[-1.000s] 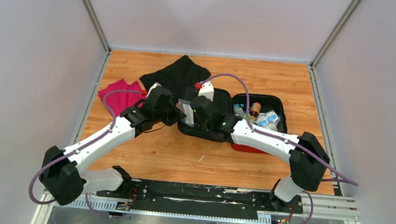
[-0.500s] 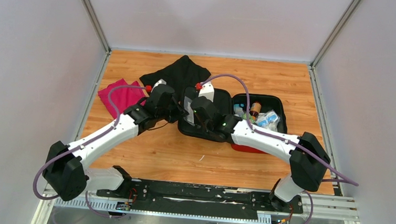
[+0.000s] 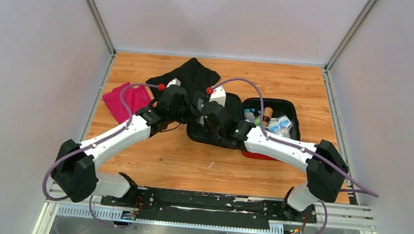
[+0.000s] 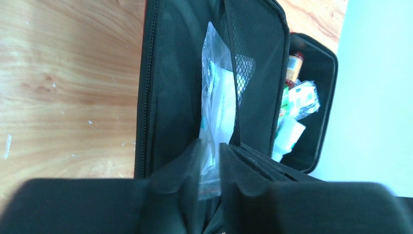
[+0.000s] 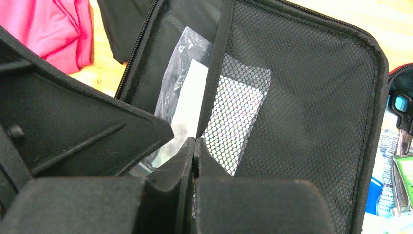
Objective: Organize the medicine kit
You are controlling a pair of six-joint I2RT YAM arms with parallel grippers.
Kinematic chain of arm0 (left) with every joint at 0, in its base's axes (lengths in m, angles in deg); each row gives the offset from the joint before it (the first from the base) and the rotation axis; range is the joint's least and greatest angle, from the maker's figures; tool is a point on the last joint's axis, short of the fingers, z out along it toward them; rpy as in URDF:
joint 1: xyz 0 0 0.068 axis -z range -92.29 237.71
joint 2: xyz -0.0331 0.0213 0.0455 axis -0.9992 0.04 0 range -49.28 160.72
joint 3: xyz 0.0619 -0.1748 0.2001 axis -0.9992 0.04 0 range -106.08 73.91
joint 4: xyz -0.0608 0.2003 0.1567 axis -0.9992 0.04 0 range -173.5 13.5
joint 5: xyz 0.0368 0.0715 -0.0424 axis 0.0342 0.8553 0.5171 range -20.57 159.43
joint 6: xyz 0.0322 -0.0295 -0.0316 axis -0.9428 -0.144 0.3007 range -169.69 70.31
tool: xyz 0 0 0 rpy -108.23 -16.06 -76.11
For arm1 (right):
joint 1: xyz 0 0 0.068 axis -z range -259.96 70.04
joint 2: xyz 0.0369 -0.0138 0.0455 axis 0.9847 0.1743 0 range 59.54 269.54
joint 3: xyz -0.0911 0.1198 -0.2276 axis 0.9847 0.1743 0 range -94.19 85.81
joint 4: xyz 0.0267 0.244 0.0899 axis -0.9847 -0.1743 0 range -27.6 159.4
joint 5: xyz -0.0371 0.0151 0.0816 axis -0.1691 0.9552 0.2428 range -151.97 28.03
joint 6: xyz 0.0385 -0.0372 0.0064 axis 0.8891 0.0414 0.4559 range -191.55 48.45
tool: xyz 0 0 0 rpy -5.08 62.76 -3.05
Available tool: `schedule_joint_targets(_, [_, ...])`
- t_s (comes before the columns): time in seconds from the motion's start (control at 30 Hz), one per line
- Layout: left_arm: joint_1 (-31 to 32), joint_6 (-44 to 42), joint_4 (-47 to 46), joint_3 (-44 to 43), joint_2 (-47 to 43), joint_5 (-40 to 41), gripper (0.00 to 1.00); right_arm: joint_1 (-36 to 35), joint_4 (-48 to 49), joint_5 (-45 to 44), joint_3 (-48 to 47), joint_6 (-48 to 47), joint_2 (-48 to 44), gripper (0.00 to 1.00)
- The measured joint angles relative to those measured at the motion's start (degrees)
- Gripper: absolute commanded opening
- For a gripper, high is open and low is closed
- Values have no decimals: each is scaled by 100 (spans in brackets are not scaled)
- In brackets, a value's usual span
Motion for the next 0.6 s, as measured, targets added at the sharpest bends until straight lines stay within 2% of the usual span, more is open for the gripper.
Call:
schedule_joint_targets(0.13, [0,-105,-2,7,-52,79,45,0,2,0,11,0,-4,0])
schedule_joint_targets(0.3, [-11,-219,66,11,-411,286,47,0,15,0,42,2,-7,0])
schedule_joint_targets(0.43, [-83,-267,109,13,-710,402,45,0,24,0,42,4,-7,0])
schedule_joint_targets(0.6, [-256,-396,28,151,-782,350,33,0,28,2,42,7,-7,0])
